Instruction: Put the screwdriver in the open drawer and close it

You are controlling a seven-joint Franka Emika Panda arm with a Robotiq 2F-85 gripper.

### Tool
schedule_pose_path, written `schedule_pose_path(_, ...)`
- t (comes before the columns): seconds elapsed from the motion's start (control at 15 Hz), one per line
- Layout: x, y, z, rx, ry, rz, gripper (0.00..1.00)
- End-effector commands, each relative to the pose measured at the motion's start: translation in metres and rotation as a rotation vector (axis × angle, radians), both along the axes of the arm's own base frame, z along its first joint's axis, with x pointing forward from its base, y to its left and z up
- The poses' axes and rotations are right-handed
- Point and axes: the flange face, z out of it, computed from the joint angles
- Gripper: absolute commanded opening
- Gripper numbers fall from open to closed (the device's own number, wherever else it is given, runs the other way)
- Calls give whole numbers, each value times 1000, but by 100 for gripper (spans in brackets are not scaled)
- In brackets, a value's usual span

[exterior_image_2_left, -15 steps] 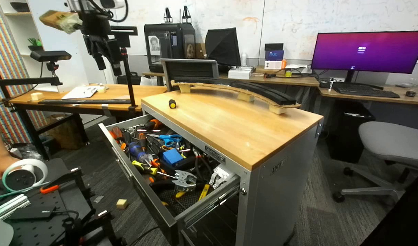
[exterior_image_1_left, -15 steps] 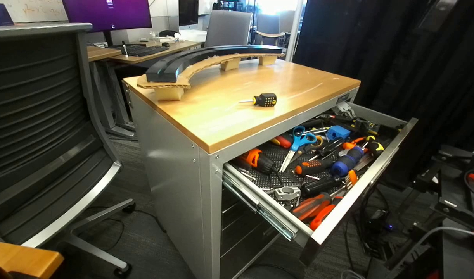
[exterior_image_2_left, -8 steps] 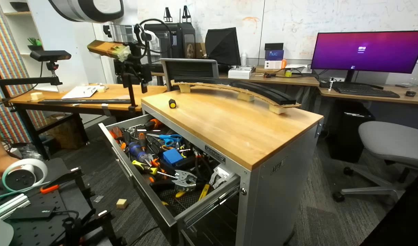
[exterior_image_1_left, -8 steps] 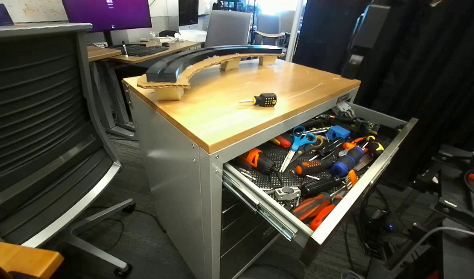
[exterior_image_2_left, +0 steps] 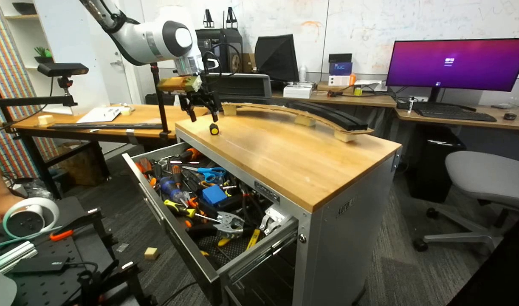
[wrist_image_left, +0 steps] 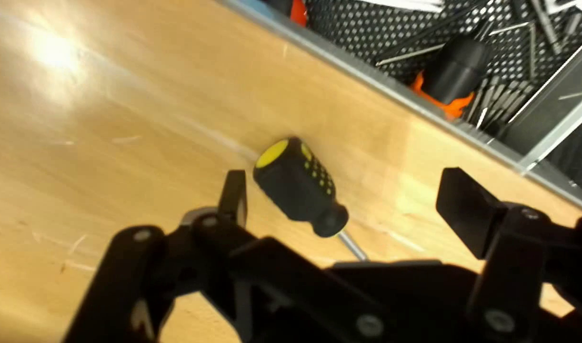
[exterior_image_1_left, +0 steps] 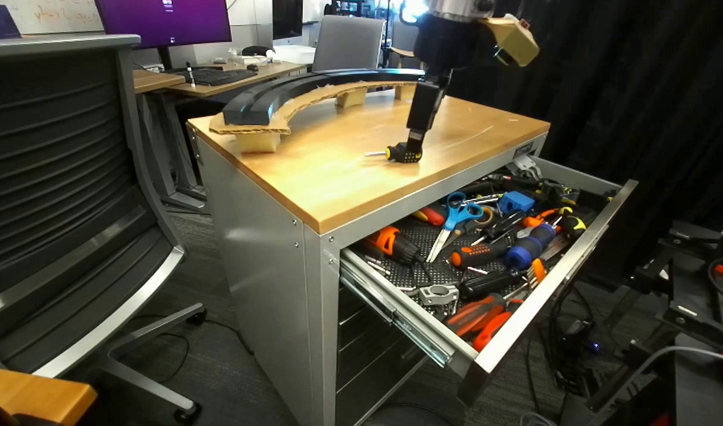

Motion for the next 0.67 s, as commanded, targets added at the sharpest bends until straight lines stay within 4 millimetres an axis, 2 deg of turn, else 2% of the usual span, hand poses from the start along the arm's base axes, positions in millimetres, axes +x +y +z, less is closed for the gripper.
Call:
schedule_pose_path(0.0, 46, 13, -9, -67, -40, -7, 100)
schedule_pose_path(0.07, 51, 13, -16, -63, -11, 6, 75)
schedule_pose_path(0.13, 55, 14, -21, -54, 10, 8, 74)
schedule_pose_path(0.4, 52, 17, -35, 69, 153, 74, 42)
schedule_pose_path(0.6, 44, 9, -23, 116, 199, 83, 20)
